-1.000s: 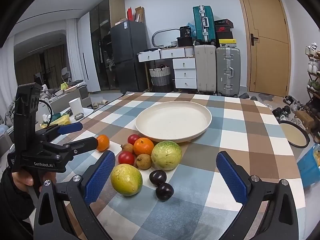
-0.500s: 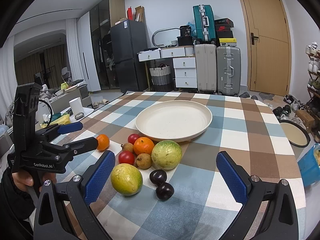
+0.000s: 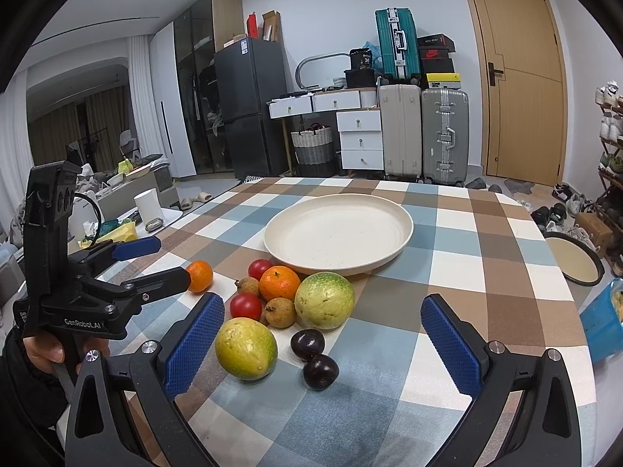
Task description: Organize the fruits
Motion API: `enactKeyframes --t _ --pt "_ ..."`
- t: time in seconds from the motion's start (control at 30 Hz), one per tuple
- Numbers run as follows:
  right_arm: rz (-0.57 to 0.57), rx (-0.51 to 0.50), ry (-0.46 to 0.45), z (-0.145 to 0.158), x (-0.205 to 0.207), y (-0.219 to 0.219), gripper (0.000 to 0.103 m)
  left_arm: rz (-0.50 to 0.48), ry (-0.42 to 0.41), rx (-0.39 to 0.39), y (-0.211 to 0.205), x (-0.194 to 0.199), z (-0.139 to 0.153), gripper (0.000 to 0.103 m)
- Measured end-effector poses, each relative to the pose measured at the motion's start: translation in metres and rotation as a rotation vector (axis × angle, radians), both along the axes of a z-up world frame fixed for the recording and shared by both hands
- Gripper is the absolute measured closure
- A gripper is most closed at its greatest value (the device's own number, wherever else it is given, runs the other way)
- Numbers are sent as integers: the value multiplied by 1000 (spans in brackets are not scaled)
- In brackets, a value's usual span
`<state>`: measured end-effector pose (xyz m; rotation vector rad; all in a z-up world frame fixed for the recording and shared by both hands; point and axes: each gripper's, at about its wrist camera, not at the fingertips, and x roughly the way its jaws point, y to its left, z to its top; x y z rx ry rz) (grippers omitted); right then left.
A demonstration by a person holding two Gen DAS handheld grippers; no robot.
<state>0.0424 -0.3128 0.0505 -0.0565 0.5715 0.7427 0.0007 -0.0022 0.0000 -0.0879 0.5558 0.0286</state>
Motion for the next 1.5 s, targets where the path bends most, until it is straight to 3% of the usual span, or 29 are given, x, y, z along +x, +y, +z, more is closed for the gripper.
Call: enactKeyframes --t 1.5 --pt "-24 -25 15 -8 1 1 0 -3 -4 4 -4 -3 5 1"
